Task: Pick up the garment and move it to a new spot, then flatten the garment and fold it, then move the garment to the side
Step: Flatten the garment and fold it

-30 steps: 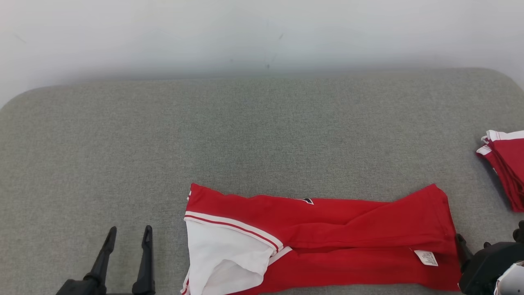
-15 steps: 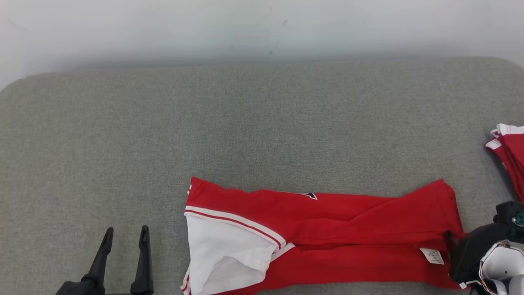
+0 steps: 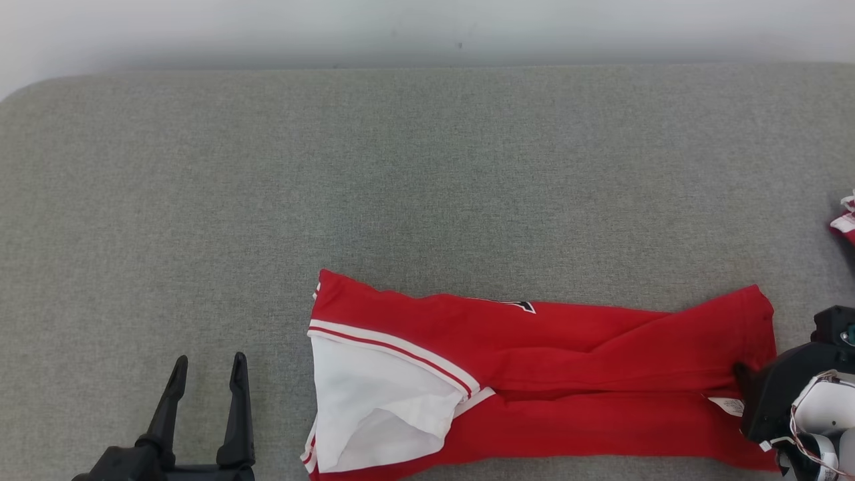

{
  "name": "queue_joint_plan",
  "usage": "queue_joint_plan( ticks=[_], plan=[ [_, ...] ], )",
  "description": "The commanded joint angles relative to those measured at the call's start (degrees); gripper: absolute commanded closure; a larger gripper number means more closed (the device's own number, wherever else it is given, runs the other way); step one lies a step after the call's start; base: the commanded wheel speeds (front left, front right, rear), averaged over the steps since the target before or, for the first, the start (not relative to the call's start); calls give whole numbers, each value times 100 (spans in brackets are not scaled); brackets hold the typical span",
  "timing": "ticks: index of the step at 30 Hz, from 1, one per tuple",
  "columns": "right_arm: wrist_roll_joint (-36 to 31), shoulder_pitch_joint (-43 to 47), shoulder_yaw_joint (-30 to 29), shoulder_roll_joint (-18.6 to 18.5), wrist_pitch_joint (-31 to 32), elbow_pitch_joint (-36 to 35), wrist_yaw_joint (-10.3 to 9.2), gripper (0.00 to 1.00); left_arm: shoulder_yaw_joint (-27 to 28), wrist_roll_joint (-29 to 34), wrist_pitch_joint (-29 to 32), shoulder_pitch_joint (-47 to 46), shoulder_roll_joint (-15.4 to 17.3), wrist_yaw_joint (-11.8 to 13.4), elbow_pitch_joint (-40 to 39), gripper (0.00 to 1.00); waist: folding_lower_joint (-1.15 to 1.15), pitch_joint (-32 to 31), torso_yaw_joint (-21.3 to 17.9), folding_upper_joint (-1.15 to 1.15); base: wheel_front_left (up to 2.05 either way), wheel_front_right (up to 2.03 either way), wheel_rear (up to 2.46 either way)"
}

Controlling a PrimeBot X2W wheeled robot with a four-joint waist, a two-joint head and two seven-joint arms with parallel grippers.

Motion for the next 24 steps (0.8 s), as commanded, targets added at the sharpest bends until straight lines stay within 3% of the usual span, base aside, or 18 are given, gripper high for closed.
queue_joint_plan(
  ticks=[1,2,13,24],
  plan=[
    [56,40,80,70,16,159,4,95,18,44,-14,-46,-25,-3,14,0,0,19,22,0,0,0,0],
    [61,41,85,71,3,160,3,100,23,49,-14,-54,-28,1,19,0,0,19,22,0,0,0,0],
    [-129,-296,-362,38,-462,-235,0,100,143,-76,-13,71,-76,74,105,0,0,-263,-174,0,0,0,0],
    [-312,-437,-1007,-144,-253,-402,0,100,175,-293,-12,361,-221,76,405,0,0,-945,-383,0,0,0,0]
  ],
)
